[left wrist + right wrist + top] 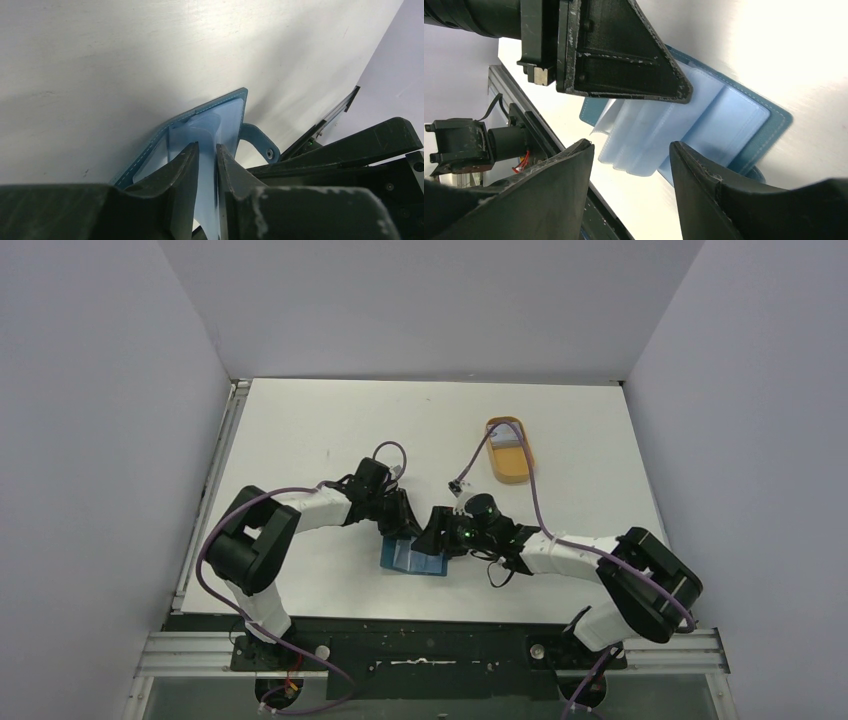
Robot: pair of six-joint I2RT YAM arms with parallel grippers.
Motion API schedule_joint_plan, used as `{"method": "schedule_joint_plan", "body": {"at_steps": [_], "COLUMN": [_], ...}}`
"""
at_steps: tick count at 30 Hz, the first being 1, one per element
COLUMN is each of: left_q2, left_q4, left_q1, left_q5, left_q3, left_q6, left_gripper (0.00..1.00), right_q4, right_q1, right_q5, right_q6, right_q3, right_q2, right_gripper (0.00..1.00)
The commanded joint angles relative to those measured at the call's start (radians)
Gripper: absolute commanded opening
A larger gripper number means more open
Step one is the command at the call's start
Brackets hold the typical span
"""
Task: Put the credit cards into the card holder
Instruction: Open the card holder at the center of the board.
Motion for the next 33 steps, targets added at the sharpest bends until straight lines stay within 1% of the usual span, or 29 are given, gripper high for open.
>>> {"method": "schedule_joint_plan", "body": {"at_steps": [1,3,6,19,33], "left_q2": [0.009,0.009,0.009,0.011,0.009], "left_q4": [-0.001,-0.002,-0.001,0.005,0.009], "left_q1": [0.003,0.003,0.003,0.003,0.003], "left_q5": [-0.011,-0.012,-0.012,-0.011,-0.003], "left_q3": [0.016,0.016,0.016,0.011,0.014], "left_q6": [0.015,0.014,0.014,0.007,0.002], "left_gripper": [0.14,0.12,0.12,0.11,0.1], "right_q4": [-0.007,-0.046,-0.128,-0.132,-0.256], "right_q1": [-0.009,-0.013,-0.012,0.033,0.062], "right_q5": [0.081,0.115,0.138,0.172,0.204], "right_q6": [-0.004,-0.008,-0.031,0.0,-0.031], "right_q3": [-0.032,-0.044,-0.021,0.076,0.162], "right_q2": [-0.082,-0.105,-0.101,-0.011,0.066], "right_gripper": [0.57,0.56,0.56,0.68,0.68]}}
